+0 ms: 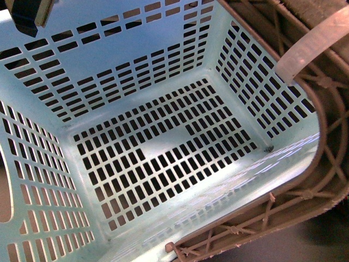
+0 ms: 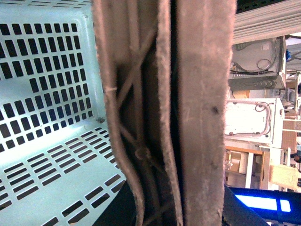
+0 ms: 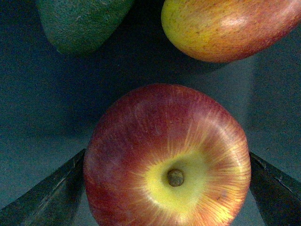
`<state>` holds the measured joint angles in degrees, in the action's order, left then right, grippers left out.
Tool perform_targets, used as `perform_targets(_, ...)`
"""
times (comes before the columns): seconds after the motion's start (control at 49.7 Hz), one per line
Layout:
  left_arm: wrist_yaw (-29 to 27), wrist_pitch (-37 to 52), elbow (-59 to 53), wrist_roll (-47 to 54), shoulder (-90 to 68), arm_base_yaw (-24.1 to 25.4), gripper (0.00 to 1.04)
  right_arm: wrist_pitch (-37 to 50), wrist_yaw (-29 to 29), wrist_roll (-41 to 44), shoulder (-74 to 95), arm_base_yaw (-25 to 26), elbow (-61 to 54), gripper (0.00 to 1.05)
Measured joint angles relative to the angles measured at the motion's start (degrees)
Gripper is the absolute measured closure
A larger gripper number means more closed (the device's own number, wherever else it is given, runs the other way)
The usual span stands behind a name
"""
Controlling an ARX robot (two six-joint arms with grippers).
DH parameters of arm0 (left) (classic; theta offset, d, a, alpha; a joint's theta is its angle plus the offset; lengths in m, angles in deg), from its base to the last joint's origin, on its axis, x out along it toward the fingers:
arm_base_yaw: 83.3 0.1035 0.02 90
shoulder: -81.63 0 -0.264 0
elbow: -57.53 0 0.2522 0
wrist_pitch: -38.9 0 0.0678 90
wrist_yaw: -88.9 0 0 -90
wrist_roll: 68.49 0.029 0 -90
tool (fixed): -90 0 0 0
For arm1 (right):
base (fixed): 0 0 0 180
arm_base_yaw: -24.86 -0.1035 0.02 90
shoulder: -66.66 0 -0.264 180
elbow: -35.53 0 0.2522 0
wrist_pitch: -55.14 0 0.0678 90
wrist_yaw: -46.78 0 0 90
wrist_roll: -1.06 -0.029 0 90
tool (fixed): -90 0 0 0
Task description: Pick apple with right arm and hold basket with left
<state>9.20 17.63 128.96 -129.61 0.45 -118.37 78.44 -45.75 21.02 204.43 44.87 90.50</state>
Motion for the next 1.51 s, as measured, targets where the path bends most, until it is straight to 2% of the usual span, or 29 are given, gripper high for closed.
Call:
perform_targets(0.141,0.0,0.0,0.0,0.0,0.0,0.0,0.87,0.0,-0.1,-0.2,0.6,0.0,0.2,0.09)
perform_targets(0.241,0.0,0.0,0.0,0.0,0.0,0.0,0.87,0.7,-0.2,-0.3,0.7,-0.1,-0.1,0.19)
perform_targets(0.342,0.0,0.0,0.0,0.0,0.0,0.0,0.87,1.3,-0.3,-0.3,0.7,-0.1,-0.5,0.25)
perform_targets(0.523,0.0,0.0,0.0,0.0,0.0,0.0,0.87,2.8,-1.9,1.1,-1.9,0.2,-4.8,0.25)
perform_targets(0.704,0.0,0.0,0.0,0.0,0.0,0.0,0.87,2.4,-5.4,4.0,-12.9,1.7,-11.4,0.25)
perform_targets(0.825,0.0,0.0,0.0,0.0,0.0,0.0,0.87,-2.5,-9.7,5.2,-25.5,2.5,-16.0,0.25)
perform_targets(1.006,0.0,0.0,0.0,0.0,0.0,0.0,0.87,-15.7,-14.1,1.9,-51.9,1.4,-19.0,0.25)
perform_targets(1.166,0.0,0.0,0.0,0.0,0.0,0.0,0.87,-24.5,-14.8,-2.8,-70.4,-3.0,-17.7,0.25)
perform_targets(1.267,0.0,0.0,0.0,0.0,0.0,0.0,0.87,-28.0,-12.7,-8.3,-81.4,-9.5,-15.9,0.25)
perform_targets(1.508,0.0,0.0,0.0,0.0,0.0,0.0,0.87,-27.9,-6.8,-15.5,-84.8,-22.7,-13.5,0.25)
